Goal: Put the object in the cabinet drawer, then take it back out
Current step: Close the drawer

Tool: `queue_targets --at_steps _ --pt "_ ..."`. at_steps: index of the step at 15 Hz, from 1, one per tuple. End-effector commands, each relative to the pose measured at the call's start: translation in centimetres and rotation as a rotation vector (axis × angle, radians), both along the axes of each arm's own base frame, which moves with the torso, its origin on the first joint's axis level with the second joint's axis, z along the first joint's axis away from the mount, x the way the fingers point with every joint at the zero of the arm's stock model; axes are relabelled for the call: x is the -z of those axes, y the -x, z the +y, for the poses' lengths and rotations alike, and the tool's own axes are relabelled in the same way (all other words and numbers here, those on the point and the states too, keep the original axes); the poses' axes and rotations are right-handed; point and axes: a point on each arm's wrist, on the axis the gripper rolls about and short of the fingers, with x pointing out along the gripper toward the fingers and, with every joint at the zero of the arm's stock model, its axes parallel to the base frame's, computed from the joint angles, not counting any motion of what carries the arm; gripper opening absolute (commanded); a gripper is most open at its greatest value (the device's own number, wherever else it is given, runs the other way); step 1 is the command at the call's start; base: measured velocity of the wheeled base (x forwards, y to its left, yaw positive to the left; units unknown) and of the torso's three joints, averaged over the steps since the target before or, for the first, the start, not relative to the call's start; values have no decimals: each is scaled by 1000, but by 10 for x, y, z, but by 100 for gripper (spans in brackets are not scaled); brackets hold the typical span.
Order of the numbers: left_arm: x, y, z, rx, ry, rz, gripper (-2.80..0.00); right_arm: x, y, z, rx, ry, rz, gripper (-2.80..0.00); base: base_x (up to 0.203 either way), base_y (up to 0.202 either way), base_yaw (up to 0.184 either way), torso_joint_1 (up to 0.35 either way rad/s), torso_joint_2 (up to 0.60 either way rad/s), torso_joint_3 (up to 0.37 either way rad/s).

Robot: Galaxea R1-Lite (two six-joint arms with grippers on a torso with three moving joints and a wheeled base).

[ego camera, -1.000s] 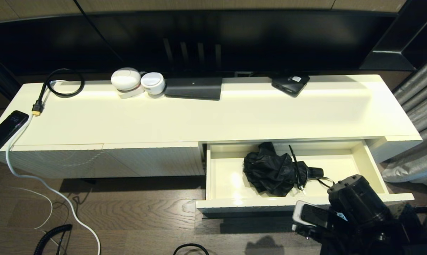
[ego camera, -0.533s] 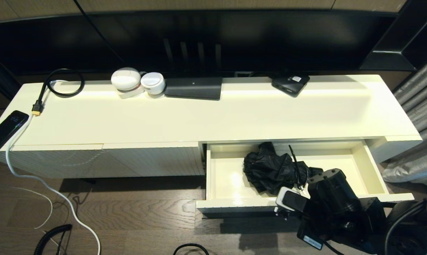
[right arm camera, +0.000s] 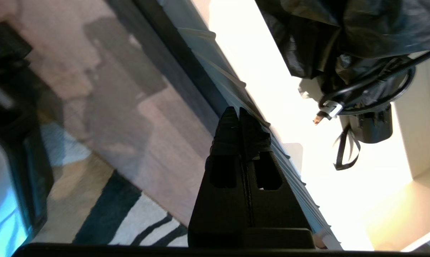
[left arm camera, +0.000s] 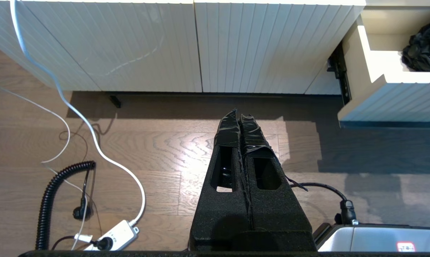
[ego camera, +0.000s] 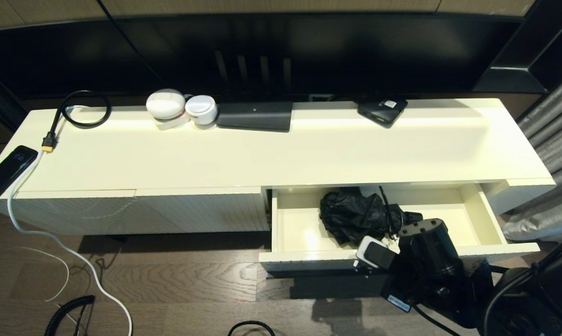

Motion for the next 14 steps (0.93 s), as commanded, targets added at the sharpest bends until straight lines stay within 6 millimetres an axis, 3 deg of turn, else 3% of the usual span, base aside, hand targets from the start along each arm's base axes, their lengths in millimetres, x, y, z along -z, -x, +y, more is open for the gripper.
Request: queue_targets --at_steps 1,6,14 --pt "0 0 0 -2 0 -1 -280 4 -4 3 4 -1 -18 -280 0 0 0 0 0 0" --pt "0 0 0 -1 0 0 -280 1 -11 7 6 -33 -67 -280 0 0 0 0 0 0" --pt "0 0 0 -2 0 0 -280 -6 -50 21 39 -129 -222 -280 0 0 0 0 0 0"
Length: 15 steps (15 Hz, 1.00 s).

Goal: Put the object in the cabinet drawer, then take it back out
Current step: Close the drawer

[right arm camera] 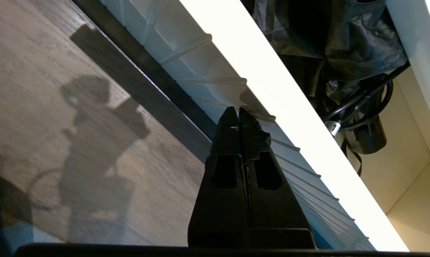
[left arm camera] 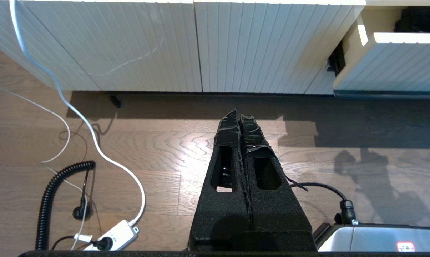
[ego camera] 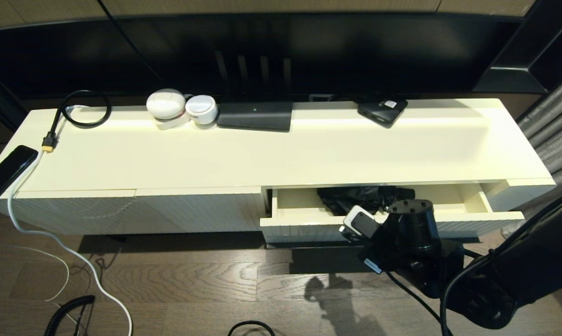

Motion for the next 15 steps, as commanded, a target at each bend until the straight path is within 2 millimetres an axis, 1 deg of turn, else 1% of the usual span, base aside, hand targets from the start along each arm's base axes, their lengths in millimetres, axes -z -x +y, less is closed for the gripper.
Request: queue_targets --at_steps 1,6,11,15 --pt "0 0 0 0 0 -1 -280 1 -11 2 12 -3 -13 -280 0 0 0 0 0 0" --pt "0 0 0 0 0 0 -280 -2 -30 1 42 -22 -46 -280 0 0 0 0 0 0" --pt "0 0 0 -1 0 0 -280 -15 -45 2 59 -52 -100 -280 0 0 0 0 0 0" --pt "0 0 0 -1 0 1 -280 -24 -53 1 70 -64 -132 -280 0 0 0 0 0 0"
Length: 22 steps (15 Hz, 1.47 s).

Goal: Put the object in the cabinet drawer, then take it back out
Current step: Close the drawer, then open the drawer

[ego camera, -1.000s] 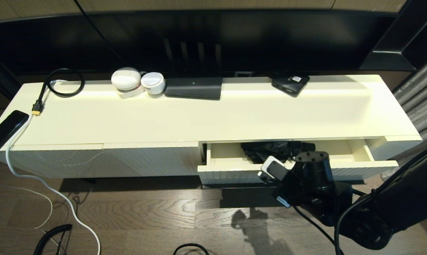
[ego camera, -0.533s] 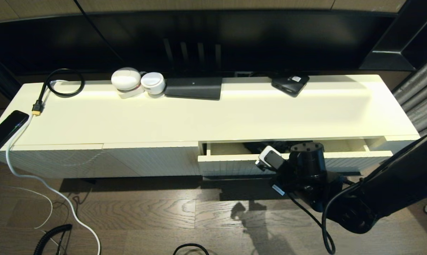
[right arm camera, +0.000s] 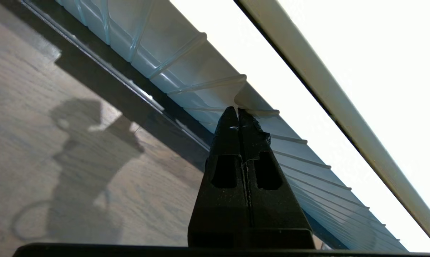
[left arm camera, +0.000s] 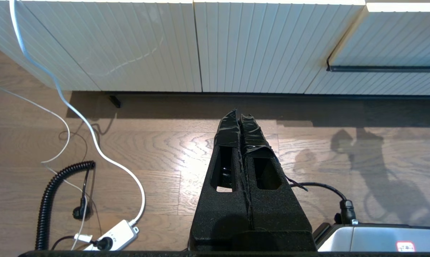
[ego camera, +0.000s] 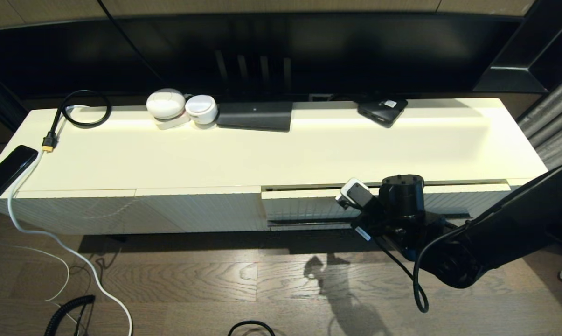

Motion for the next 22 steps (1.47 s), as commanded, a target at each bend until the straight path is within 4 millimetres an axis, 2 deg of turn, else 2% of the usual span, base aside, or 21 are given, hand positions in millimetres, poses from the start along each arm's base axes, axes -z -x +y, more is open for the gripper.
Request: queue_targets --at_steps 1,5,7,9,13,17,19,22 --pt "0 0 0 -2 1 1 -280 -6 -5 0 6 -5 -28 -280 0 0 0 0 0 0" --pt "0 0 0 -2 1 1 -280 -9 -10 -1 13 -11 -42 -280 0 0 0 0 0 0" --pt "0 0 0 -1 1 0 -280 -13 -6 -3 12 -12 -43 -280 0 0 0 0 0 0" --pt "0 0 0 -1 1 0 -280 -25 6 -8 9 -14 -49 -280 0 0 0 0 0 0" --pt "0 0 0 -2 1 -1 -280 -56 59 -27 -22 2 -19 -280 0 0 0 0 0 0" --pt "0 0 0 -1 1 -1 -280 -85 129 -57 -84 94 11 -280 0 0 0 0 0 0" --pt "0 0 0 -1 1 -1 -280 -84 164 -73 -141 190 72 -280 0 0 0 0 0 0" --pt "0 0 0 -2 1 0 -280 -61 199 -91 -267 382 168 -280 0 0 0 0 0 0"
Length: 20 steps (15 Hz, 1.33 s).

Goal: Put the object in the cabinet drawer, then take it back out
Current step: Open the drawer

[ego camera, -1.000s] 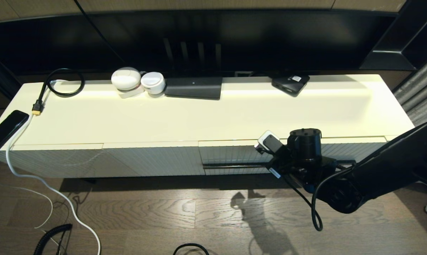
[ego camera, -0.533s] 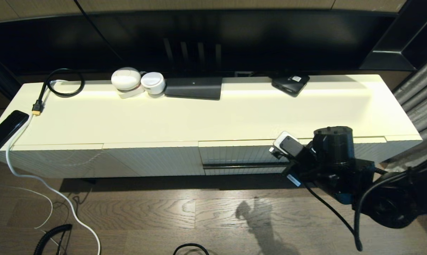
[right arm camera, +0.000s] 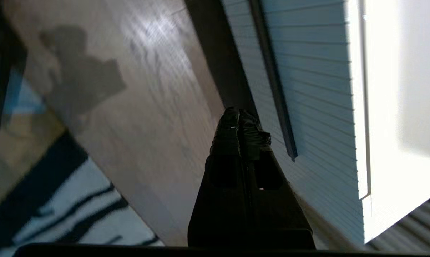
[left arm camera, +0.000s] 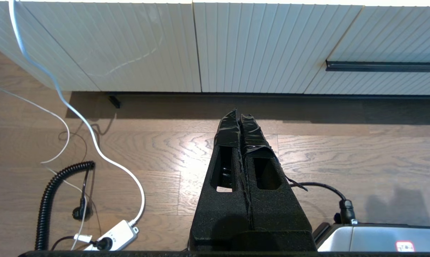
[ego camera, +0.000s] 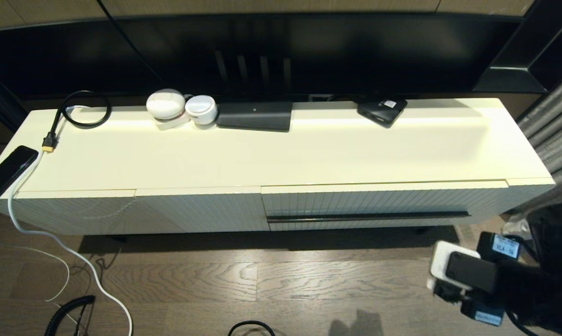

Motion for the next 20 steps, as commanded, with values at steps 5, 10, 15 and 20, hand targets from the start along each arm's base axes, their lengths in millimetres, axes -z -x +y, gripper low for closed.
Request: queue_targets --at_steps 5,10,15,20 --pt "0 0 0 -2 0 -1 -280 33 12 10 -169 130 83 -280 0 0 0 0 0 0" --pt "0 0 0 -1 0 1 -280 74 -28 41 -201 120 109 -280 0 0 0 0 0 0" --pt "0 0 0 -1 0 1 -280 102 -64 66 -211 38 -9 0 0 0 0 0 0 0" --pt "0 0 0 -2 0 -1 -280 109 -80 63 -205 6 -10 0 0 0 0 0 0 0"
